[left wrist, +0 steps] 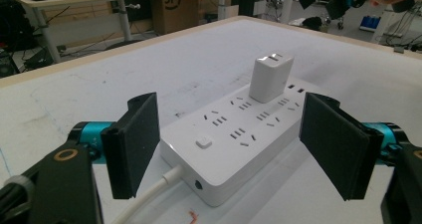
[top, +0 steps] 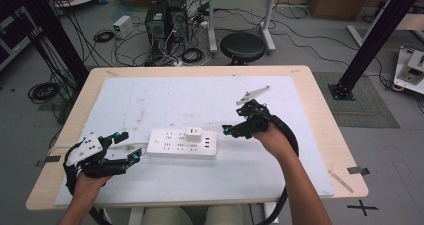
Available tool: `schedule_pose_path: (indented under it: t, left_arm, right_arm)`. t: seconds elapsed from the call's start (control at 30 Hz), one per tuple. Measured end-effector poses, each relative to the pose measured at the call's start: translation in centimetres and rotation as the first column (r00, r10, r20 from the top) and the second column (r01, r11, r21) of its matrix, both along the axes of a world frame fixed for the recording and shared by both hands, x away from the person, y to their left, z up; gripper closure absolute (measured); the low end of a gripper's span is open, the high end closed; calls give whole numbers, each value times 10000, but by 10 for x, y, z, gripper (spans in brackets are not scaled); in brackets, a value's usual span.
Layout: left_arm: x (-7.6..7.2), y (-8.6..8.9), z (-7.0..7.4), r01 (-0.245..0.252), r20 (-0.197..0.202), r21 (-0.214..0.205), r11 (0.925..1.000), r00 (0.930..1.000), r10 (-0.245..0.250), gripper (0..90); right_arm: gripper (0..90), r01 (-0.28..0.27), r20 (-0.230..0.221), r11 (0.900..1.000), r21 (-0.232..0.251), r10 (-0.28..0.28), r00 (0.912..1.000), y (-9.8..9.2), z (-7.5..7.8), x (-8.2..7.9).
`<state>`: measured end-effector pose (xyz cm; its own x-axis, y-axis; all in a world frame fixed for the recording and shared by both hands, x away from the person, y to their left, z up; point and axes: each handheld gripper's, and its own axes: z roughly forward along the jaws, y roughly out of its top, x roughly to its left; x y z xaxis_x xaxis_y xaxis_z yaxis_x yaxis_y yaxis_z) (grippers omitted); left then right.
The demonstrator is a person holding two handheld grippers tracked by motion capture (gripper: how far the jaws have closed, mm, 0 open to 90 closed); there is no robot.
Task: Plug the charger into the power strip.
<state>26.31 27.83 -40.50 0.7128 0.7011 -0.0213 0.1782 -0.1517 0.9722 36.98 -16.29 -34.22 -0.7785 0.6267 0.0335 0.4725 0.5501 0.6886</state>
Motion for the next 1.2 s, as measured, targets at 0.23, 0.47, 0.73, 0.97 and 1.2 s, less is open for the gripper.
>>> schedule_pose_path:
  t: [0.23,0.47,0.73,0.97,1.2]
  left_arm:
    - [3,-3,0,-28,-7,-50,10000,10000,28,241]
    - [7,-4,1,3,-19,6,10000,10000,-3,241]
    - [8,-4,1,-69,-18,-105,9999,10000,69,240]
    - [6,-3,1,-110,-37,-112,9999,9999,109,240]
    - [4,-3,3,-199,9,-157,9997,9998,199,241]
  right_arm:
    - [205,957,631,9895,1080,-1029,9927,-38,-10,-21]
    - [169,1426,937,9809,1326,-1557,9834,-61,-30,-43]
    - [169,1813,1377,9683,1720,-2059,9689,-75,-42,-58]
    - [169,2109,1456,9611,1783,-2377,9604,-80,-45,-64]
    - [169,2149,1546,9587,1861,-2446,9572,-84,-44,-68]
